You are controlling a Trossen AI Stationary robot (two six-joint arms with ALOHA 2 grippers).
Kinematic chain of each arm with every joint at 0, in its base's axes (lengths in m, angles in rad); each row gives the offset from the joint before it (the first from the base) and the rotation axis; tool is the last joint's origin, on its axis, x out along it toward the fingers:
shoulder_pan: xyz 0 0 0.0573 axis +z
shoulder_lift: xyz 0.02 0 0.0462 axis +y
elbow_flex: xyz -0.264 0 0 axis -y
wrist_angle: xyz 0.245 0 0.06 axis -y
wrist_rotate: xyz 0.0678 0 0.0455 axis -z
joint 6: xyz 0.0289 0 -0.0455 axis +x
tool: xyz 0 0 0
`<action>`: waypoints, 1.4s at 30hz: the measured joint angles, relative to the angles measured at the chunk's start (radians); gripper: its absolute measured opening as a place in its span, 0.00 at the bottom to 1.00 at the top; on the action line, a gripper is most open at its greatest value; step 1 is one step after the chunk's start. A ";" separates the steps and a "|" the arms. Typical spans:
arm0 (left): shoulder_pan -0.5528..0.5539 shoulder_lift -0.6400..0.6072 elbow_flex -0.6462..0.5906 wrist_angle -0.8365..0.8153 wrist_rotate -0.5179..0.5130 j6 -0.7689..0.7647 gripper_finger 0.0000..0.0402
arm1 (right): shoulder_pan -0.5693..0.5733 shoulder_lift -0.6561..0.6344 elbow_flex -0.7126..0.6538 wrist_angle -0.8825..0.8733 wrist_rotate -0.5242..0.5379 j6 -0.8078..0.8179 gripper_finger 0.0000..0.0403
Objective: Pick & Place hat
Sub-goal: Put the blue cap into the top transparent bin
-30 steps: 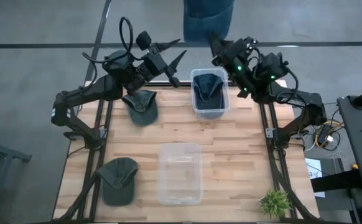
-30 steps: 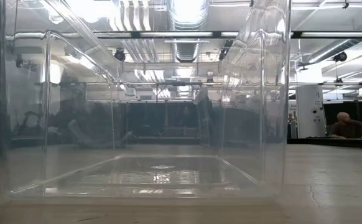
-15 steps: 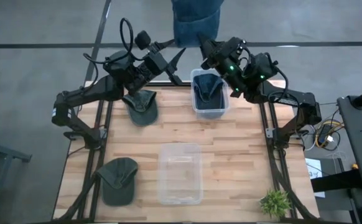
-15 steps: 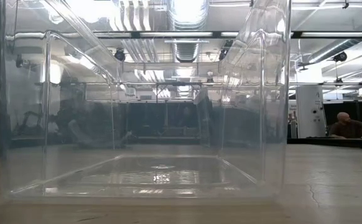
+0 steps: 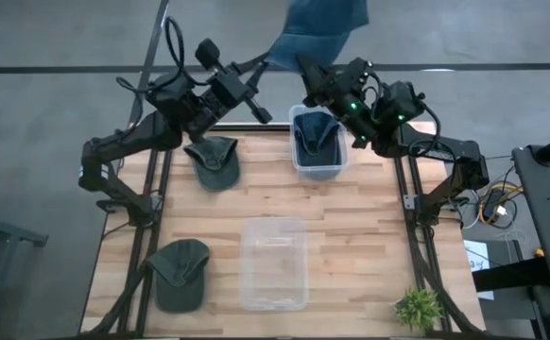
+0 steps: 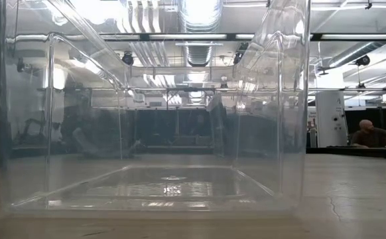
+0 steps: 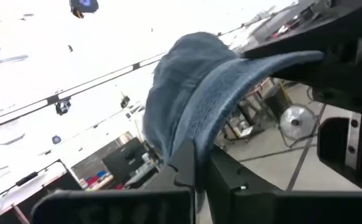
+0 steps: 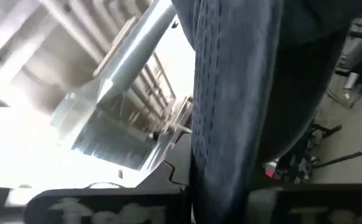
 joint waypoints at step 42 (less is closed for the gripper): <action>0.034 0.050 0.307 -0.053 0.453 -1.273 0.02 | -0.008 0.001 0.029 0.137 -0.221 -0.887 0.61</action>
